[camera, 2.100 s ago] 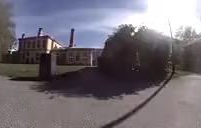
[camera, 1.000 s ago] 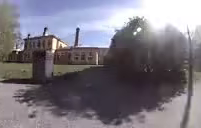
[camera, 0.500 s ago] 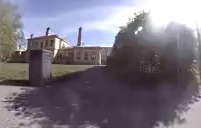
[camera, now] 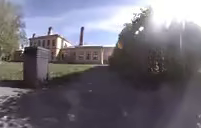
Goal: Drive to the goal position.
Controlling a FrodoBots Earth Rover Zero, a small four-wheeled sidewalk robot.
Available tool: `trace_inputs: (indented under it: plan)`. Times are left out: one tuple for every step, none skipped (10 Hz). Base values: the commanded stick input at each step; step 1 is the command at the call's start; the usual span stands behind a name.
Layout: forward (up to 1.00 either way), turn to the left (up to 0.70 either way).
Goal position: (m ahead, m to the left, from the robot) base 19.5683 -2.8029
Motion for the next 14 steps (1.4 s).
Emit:
trace_inputs:
  plan:
    - [0.70,0.00]
    - [0.70,0.00]
    - [0.70,0.00]
    - [0.70,0.00]
    - [0.70,0.00]
    - [0.70,0.00]
    - [0.70,0.00]
    - [0.70,0.00]
    - [0.70,0.00]
    - [0.70,0.00]
    - [0.70,0.00]
    - [0.70,0.00]
    - [0.70,0.00]
    - [0.70,0.00]
